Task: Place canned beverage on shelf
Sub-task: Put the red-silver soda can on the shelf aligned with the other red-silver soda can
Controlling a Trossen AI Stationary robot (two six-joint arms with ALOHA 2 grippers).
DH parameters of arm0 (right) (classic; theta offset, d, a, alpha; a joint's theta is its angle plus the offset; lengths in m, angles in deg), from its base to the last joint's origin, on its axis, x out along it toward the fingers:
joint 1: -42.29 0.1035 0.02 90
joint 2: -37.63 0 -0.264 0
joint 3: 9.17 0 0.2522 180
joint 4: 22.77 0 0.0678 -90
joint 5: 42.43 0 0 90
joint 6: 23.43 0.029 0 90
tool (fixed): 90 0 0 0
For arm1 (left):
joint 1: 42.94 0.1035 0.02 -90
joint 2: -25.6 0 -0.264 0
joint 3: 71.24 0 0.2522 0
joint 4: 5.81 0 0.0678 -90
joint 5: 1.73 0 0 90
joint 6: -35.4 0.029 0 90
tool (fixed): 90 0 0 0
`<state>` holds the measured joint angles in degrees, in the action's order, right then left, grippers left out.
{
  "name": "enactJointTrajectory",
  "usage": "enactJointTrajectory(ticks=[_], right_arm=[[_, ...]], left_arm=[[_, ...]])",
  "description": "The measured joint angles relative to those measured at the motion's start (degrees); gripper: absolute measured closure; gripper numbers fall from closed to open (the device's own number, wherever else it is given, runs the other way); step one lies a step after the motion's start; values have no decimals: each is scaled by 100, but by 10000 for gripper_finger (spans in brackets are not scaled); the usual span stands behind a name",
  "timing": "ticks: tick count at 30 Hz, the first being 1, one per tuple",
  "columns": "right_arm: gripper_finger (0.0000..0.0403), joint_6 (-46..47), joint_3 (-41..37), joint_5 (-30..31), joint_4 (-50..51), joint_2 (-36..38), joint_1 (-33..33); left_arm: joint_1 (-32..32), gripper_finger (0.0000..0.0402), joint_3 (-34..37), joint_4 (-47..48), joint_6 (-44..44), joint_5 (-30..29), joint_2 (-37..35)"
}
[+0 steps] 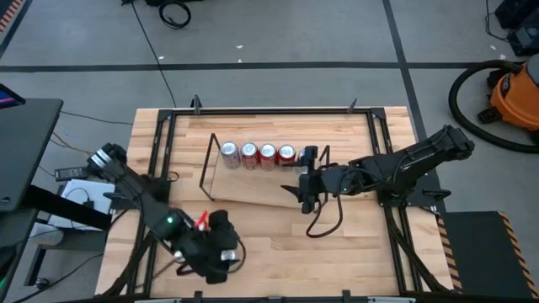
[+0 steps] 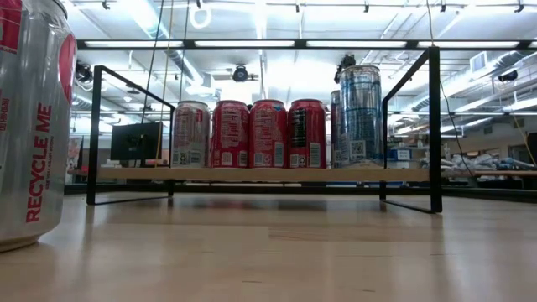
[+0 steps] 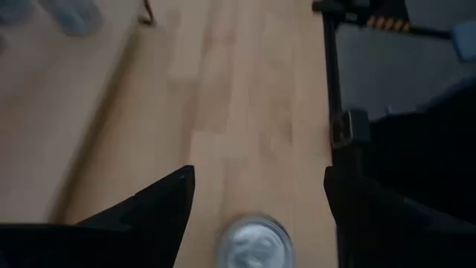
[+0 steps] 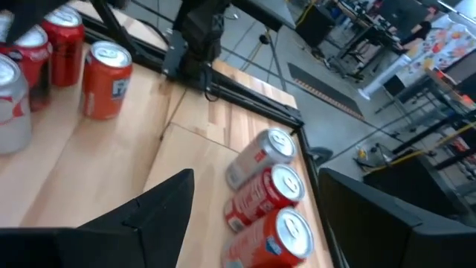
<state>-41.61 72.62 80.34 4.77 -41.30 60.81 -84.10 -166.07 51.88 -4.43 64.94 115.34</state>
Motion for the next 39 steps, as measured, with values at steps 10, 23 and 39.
enactJointTrajectory(ticks=[10, 23, 39], right_arm=[[106, 67, 0, 66, 269, 130, 347], [106, 116, 0, 26, 263, 135, 306], [106, 462, 0, 15, 684, 135, 321]], left_arm=[[-111, 93, -14, 49, -91, 199, 589], [358, 88, -12, 121, -366, 530, 591], [729, 85, -12, 219, 904, 1555, 590]])
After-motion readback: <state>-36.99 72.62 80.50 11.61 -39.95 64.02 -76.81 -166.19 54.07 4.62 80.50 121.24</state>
